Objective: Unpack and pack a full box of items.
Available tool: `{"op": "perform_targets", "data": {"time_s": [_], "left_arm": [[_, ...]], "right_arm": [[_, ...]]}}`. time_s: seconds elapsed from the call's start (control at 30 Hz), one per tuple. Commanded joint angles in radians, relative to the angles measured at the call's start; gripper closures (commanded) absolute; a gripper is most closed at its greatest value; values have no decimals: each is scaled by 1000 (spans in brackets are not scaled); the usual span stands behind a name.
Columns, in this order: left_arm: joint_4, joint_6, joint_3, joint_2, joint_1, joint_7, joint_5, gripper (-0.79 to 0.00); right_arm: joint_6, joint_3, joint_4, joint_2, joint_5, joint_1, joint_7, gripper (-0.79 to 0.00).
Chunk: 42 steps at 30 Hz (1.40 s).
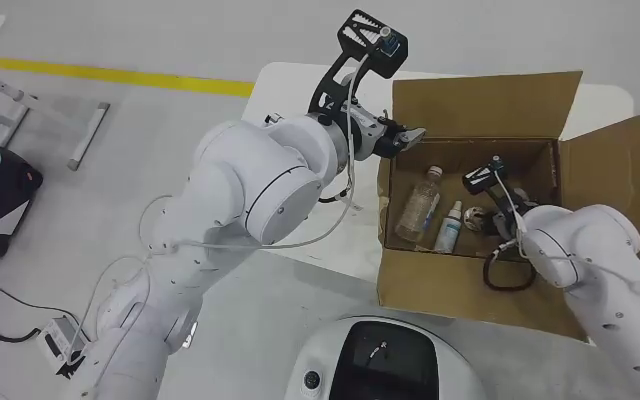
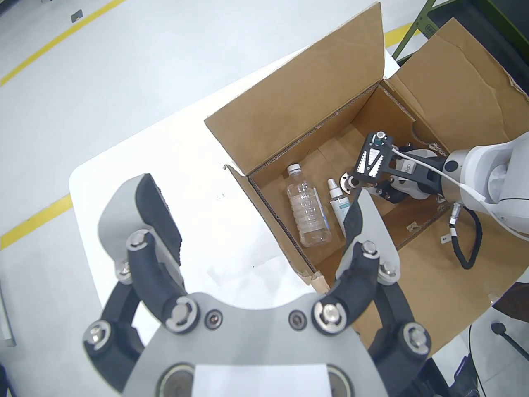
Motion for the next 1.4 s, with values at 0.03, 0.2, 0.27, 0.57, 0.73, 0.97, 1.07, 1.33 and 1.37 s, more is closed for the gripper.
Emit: {"op": "perform_targets", "data": {"time_s": [0.03,0.2,0.27,0.57,0.73,0.97,1.07,1.33,1.37], "left_arm": [[0,0,0,0,0,0,0,-785],[0,0,0,0,0,0,0,-785],[0,0,0,0,0,0,0,-785],[0,0,0,0,0,0,0,-785],[0,0,0,0,0,0,0,-785],[6,-12,-5,1,25,37,5,-785],[4,-29,-26,5,50,54,16,-785],[-18,-54,-75,15,91,40,93,-425],[-22,-62,-78,17,99,35,113,-209]], "right_arm": [[-4,51,-35,8,19,-15,-12,-785],[-47,228,-176,38,118,-88,-91,-249],[-97,321,-237,53,168,-139,-151,0],[-266,700,-404,100,362,-345,-321,0],[-387,930,-412,118,538,-452,-368,0],[-495,1182,-348,137,675,-568,-348,0],[-511,1224,-300,140,690,-622,-351,0],[-500,1195,-161,148,872,-671,-315,0],[-498,1182,-157,149,861,-670,-313,0]]}}
